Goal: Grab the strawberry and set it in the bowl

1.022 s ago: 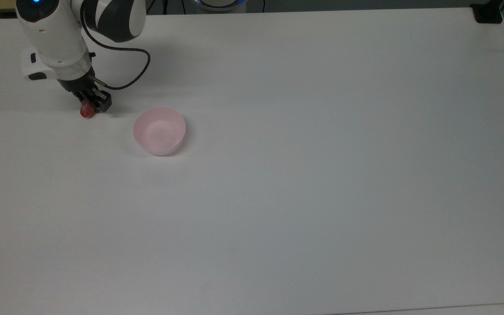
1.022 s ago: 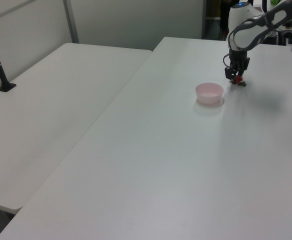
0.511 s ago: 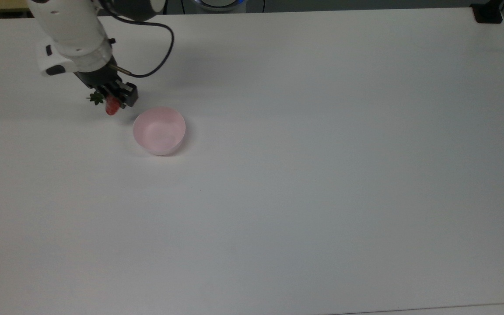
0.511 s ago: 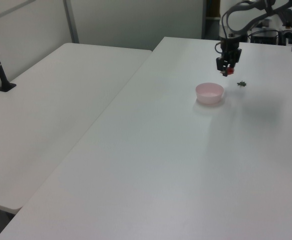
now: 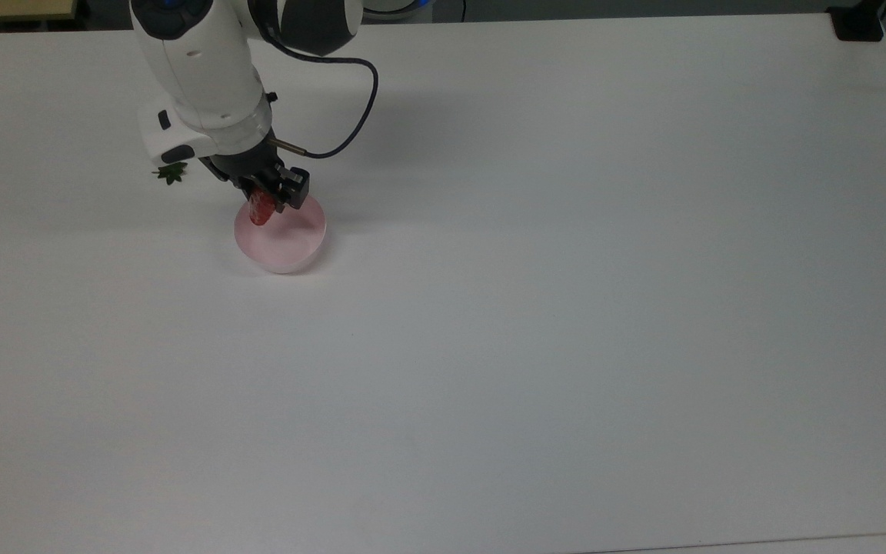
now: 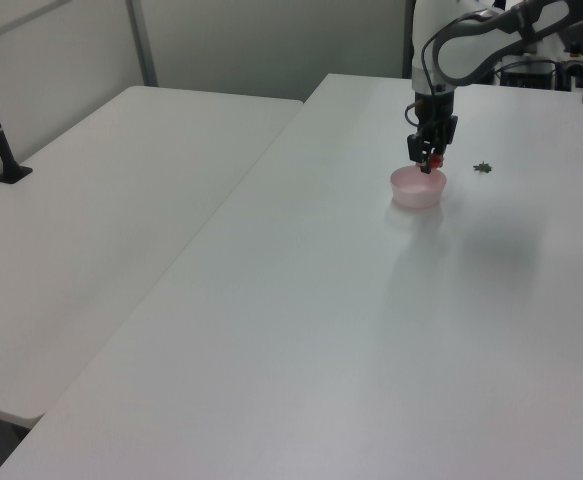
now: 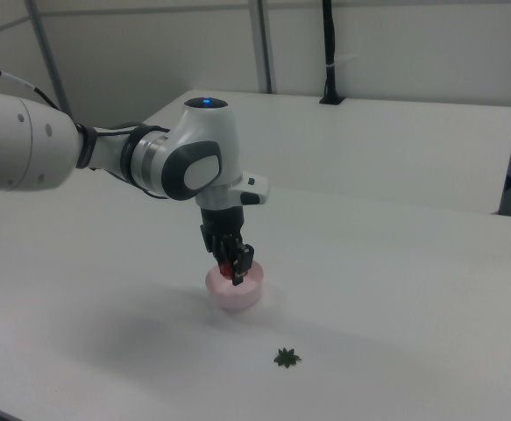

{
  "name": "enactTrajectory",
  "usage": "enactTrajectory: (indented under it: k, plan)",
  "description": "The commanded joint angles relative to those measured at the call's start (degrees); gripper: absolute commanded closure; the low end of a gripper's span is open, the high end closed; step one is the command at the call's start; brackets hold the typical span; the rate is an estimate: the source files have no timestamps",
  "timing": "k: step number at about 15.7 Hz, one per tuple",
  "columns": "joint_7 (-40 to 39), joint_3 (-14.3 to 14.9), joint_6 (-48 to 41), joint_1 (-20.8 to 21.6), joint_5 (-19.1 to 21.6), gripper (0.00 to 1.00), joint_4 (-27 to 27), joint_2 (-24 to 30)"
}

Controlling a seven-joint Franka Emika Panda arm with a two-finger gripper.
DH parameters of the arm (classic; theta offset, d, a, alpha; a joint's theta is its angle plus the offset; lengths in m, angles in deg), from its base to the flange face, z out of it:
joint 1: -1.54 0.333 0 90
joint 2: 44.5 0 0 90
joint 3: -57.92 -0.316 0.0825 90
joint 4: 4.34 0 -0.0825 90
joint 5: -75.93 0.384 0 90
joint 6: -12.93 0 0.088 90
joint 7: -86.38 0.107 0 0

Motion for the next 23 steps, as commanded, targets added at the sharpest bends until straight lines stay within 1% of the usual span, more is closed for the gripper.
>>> enactTrajectory:
  k: [1,2,3,4,7,9,13,17,18,21,22,23]
  plan:
    - [1.0,0.2,0.8,0.4,2.1,0.47,-0.8,-0.7]
    - [1.7,0.2,1.8,0.4,2.7,0.34,-0.9,-1.3]
    - [3.2,0.1,3.1,0.5,3.5,0.04,-1.6,-1.7]
    - [5.1,0.0,3.8,0.9,3.7,0.00,-1.8,-2.1]
    - [6.9,-0.1,3.5,1.6,3.2,0.00,-4.2,-1.9]
    - [6.9,0.0,1.0,1.3,3.5,0.00,-6.0,-0.5]
    - [6.8,0.3,-10.8,1.6,3.5,0.00,-11.6,4.2]
    - [6.8,0.7,-20.2,2.2,3.4,0.00,-12.4,11.5]
    - [6.8,1.0,-22.1,3.5,3.2,0.00,-12.5,13.3]
    - [6.5,5.4,-26.0,9.0,3.0,0.00,-12.6,17.0]
    - [5.8,6.2,-26.2,10.2,2.8,0.00,-12.6,17.3]
    - [4.5,6.2,-26.1,10.3,2.6,0.00,-12.6,17.3]
